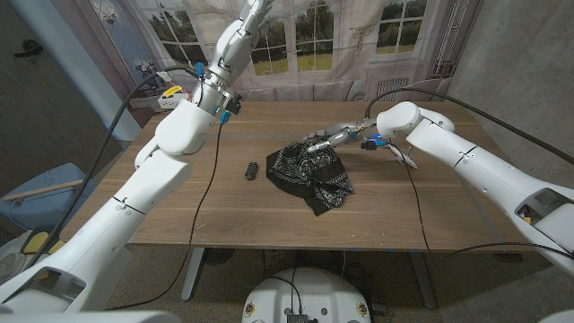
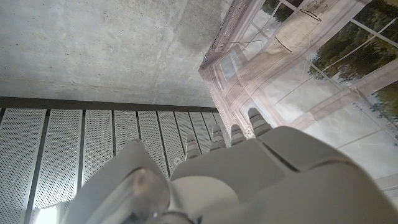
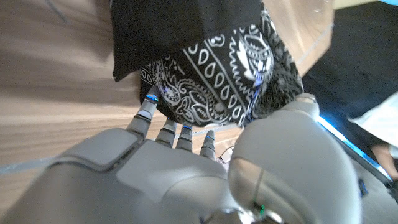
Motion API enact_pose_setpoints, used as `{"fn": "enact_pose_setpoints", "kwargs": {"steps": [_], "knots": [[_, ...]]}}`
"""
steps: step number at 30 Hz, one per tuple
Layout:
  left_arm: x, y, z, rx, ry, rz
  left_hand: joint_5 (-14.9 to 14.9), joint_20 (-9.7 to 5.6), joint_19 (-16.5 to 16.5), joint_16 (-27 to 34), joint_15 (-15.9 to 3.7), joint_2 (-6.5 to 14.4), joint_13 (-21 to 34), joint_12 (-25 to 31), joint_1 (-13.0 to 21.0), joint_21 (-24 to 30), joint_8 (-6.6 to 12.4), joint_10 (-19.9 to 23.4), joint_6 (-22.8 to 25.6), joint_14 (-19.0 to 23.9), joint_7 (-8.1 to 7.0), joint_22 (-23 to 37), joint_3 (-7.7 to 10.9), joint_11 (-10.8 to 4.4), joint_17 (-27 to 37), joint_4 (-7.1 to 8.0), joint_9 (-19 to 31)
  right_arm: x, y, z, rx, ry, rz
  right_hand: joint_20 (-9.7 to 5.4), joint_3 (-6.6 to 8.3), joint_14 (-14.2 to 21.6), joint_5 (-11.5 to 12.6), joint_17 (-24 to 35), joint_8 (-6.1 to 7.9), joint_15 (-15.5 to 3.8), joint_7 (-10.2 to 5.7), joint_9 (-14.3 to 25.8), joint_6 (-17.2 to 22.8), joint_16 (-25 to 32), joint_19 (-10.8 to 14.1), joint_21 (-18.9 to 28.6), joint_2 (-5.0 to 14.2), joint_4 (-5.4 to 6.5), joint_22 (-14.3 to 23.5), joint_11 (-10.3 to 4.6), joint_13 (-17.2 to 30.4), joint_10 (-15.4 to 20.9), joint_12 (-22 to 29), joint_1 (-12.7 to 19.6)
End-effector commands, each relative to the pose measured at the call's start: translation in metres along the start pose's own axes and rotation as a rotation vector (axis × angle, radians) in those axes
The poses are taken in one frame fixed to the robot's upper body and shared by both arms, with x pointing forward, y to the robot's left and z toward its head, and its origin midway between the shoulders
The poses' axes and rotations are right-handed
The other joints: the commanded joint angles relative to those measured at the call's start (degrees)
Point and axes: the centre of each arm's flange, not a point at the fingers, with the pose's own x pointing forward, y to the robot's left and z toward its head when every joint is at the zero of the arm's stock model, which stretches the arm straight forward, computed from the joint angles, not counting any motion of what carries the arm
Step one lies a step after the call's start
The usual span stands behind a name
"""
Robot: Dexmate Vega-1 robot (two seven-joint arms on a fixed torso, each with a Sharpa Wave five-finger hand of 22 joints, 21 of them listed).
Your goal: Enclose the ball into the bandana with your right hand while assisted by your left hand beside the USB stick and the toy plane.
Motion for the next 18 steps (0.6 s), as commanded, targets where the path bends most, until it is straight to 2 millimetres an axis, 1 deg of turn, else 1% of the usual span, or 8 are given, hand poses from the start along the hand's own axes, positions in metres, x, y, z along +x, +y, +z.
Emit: {"fn": "enact_pose_setpoints", "kwargs": {"steps": [1,3,5,8,13,14,16,18], "knots": [[0.0,0.002,-0.002,-0.002,0.013,0.005,-0.29,0.29,-0.29,-0.2,0.17,-0.37,0.06,-0.23,0.18,-0.1,-0.27,-0.61,0.02,-0.68,-0.03,-0.06,0.01,0.24,-0.08,-0.24,0.15,-0.004,-0.012,-0.005,0.372,-0.362,0.0,0.27,-0.9,0.25,0.88,-0.21,0.89,1.18,0.67,0.08,1.48,0.62,-0.14,-0.65,1.39,0.64,0.24,1.22,0.16,0.38,-0.12,-0.96],[0.0,0.002,-0.003,0.003,0.017,0.007,-0.3,0.29,-0.25,-0.2,0.15,-0.39,0.06,-0.23,0.2,-0.1,-0.28,-0.6,-0.01,-0.7,-0.03,-0.06,0.01,0.2,-0.08,-0.27,0.15,-0.004,-0.013,-0.008,0.414,-0.403,-0.032,0.32,-1.3,-0.2,1.23,-0.38,1.15,1.47,0.97,0.07,2.51,0.68,-0.35,-1.21,2.22,1.31,0.27,1.86,0.1,1.29,0.09,-1.97],[0.0,0.003,-0.003,0.009,0.023,0.009,-0.3,0.29,-0.24,-0.2,0.16,-0.39,0.06,-0.23,0.21,-0.1,-0.29,-0.6,-0.03,-0.71,-0.03,-0.07,0.02,0.22,-0.08,-0.29,0.15,-0.004,-0.014,-0.01,0.447,-0.441,-0.069,0.33,-1.76,-1.66,1.5,-0.67,1.15,1.2,1.24,0.05,3.08,0.38,-1.29,-2.16,3.16,2.1,0.27,1.92,-0.01,1.34,-0.1,-3.22],[0.0,0.003,-0.004,0.026,0.034,0.016,-0.3,0.3,-0.24,-0.23,0.14,-0.4,0.06,-0.25,0.24,-0.12,-0.3,-0.64,-0.07,-0.79,-0.04,-0.07,0.02,0.22,-0.08,-0.33,0.15,-0.005,-0.016,-0.012,0.475,-0.481,-0.126,0.22,-1.82,-3.69,1.75,-1.25,1.14,0.26,1.42,-0.01,4.02,0.03,-3.14,-3.78,5.47,3.13,0.27,2.28,-0.23,1.32,-0.43,-4.5],[-0.005,0.006,-0.009,0.043,0.059,0.037,-0.3,0.29,-0.2,-0.22,0.16,-0.41,0.07,-0.28,0.29,-0.14,-0.31,-0.7,-0.13,-0.83,-0.03,-0.07,0.04,0.22,-0.08,-0.4,0.15,-0.008,-0.018,-0.017,0.508,-0.552,-0.256,0.16,-1.59,-5.76,1.72,-2.26,1.0,-0.43,1.75,-0.04,4.53,-0.42,-5.33,-5.47,6.92,3.01,0.26,1.88,-0.5,0.2,-1.15,-4.05],[-0.006,0.006,-0.01,0.039,0.061,0.043,-0.31,0.29,-0.2,-0.22,0.15,-0.42,0.07,-0.3,0.3,-0.15,-0.31,-0.75,-0.14,-0.84,-0.04,-0.07,0.05,0.3,-0.08,-0.42,0.15,-0.008,-0.018,-0.017,0.515,-0.569,-0.28,0.17,-1.61,-6.38,1.6,-2.79,0.79,-0.55,1.76,-0.04,4.36,-0.45,-5.67,-6.0,7.27,2.9,0.25,1.31,-0.66,-0.59,-1.56,-3.9],[-0.008,0.008,-0.012,0.037,0.066,0.052,-0.31,0.3,-0.19,-0.22,0.14,-0.42,0.07,-0.31,0.31,-0.15,-0.31,-0.75,-0.16,-0.87,-0.03,-0.07,0.05,0.34,-0.08,-0.43,0.15,-0.01,-0.019,-0.018,0.531,-0.603,-0.323,0.2,-1.55,-6.79,1.52,-3.08,0.67,-0.98,1.72,-0.05,4.23,-0.51,-5.86,-6.29,7.58,2.86,0.25,1.43,-0.75,-0.96,-1.75,-3.79],[-0.01,0.01,-0.014,0.044,0.079,0.063,-0.31,0.3,-0.19,-0.21,0.17,-0.42,0.07,-0.3,0.32,-0.16,-0.31,-0.74,-0.17,-0.85,-0.04,-0.07,0.05,0.3,-0.08,-0.45,0.15,-0.012,-0.02,-0.019,0.543,-0.626,-0.362,0.2,-1.49,-6.89,1.48,-3.25,0.62,-0.74,1.78,-0.05,4.19,-0.48,-5.94,-6.44,7.81,2.84,0.25,1.28,-0.8,-1.15,-1.85,-3.72]]}}
